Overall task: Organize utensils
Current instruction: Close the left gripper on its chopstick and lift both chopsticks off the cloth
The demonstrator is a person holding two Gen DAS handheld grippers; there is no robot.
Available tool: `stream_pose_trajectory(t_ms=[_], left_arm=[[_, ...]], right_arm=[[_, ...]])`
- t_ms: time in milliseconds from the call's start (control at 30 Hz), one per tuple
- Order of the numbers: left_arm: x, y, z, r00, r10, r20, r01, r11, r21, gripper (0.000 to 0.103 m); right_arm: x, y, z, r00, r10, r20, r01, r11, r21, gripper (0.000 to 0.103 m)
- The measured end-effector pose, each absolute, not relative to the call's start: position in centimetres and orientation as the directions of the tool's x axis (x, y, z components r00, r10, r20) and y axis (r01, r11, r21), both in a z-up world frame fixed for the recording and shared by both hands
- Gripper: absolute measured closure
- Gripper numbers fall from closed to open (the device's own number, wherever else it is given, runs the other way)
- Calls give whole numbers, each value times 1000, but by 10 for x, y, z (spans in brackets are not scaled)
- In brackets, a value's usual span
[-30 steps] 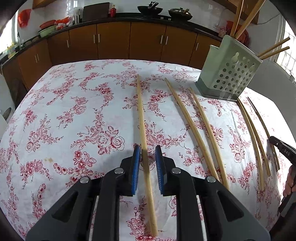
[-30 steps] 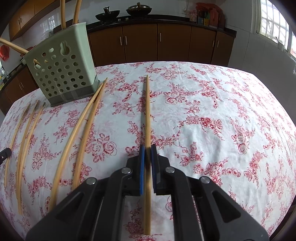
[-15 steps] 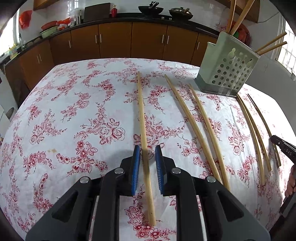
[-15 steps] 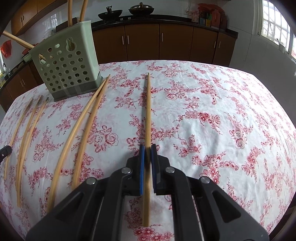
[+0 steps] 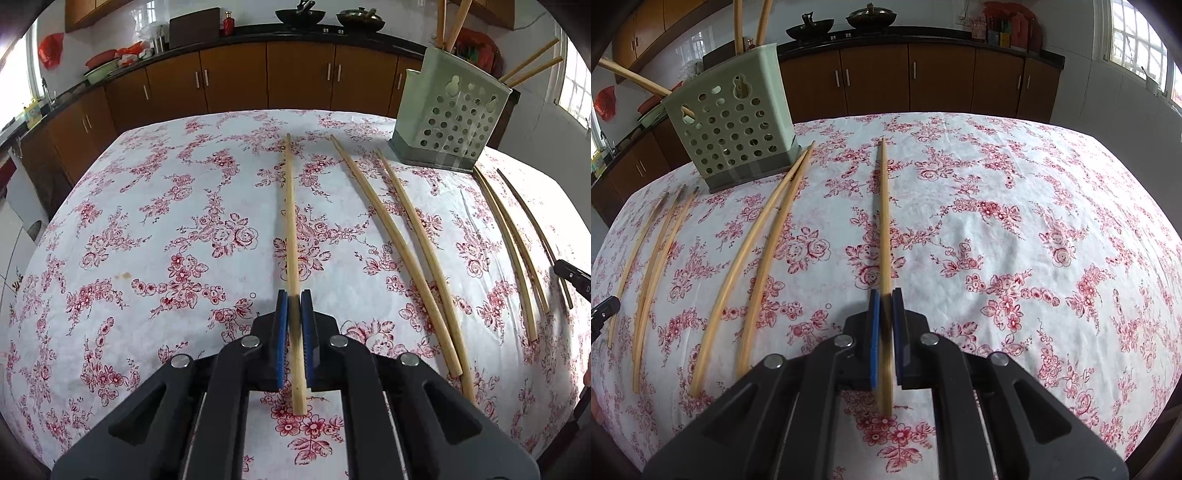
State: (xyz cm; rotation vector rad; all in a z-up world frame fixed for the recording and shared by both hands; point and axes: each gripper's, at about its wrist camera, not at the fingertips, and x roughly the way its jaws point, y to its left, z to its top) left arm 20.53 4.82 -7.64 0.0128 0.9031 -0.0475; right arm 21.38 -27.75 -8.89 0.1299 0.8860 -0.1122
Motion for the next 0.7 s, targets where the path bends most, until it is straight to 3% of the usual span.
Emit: stream_pose_trajectory(t_ms=[700], left_arm=[[180,64,45,841,-107,-530,52,992,-118,96]], right_arm=[[174,-294,21,849,-51,-526,136,983,124,95]])
